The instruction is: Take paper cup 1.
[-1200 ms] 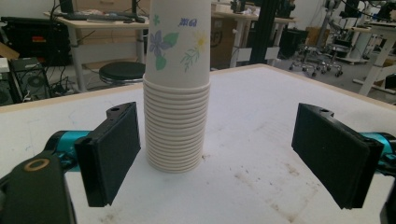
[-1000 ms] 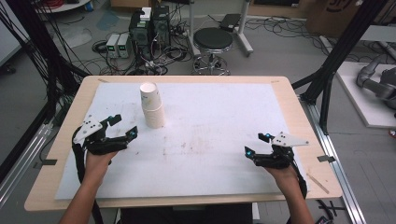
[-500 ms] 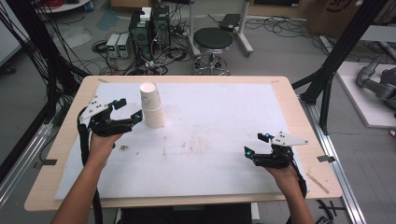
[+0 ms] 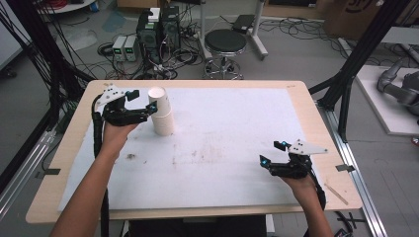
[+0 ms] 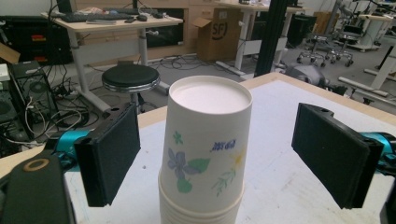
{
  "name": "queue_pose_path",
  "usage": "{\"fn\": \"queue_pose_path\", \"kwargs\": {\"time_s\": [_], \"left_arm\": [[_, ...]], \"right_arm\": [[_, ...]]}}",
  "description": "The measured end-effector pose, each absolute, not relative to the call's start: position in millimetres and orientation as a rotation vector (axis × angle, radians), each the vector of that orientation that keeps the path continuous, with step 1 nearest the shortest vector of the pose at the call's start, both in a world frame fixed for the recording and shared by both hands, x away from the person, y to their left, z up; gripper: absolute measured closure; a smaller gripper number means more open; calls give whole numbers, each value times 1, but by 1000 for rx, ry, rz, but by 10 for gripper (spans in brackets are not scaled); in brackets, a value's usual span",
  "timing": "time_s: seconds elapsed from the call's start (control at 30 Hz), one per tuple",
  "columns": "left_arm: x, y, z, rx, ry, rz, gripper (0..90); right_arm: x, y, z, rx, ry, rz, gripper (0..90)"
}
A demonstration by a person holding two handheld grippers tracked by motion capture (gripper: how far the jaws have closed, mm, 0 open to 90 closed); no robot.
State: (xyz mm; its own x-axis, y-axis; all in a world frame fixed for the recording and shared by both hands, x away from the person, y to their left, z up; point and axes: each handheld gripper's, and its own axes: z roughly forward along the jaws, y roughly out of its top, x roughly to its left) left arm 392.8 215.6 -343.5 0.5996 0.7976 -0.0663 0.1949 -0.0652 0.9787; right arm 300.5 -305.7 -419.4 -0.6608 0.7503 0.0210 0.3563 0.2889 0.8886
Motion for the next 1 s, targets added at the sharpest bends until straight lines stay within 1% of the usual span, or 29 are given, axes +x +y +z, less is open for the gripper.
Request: {"fn": "queue_pose_path", "kwargs": {"time_s": [0.4, 0.77, 1.0], "left_arm": [[413, 202, -338, 1647, 859, 616, 152], [431, 190, -350, 1670, 884, 578, 161], [436, 188, -354, 1660, 880, 565, 212]], "right_arm": [[300, -306, -419, 988, 2159, 1338, 207], [301, -306, -420, 988, 2168, 1336, 207], [301, -308, -420, 997, 2162, 1339, 207]]}}
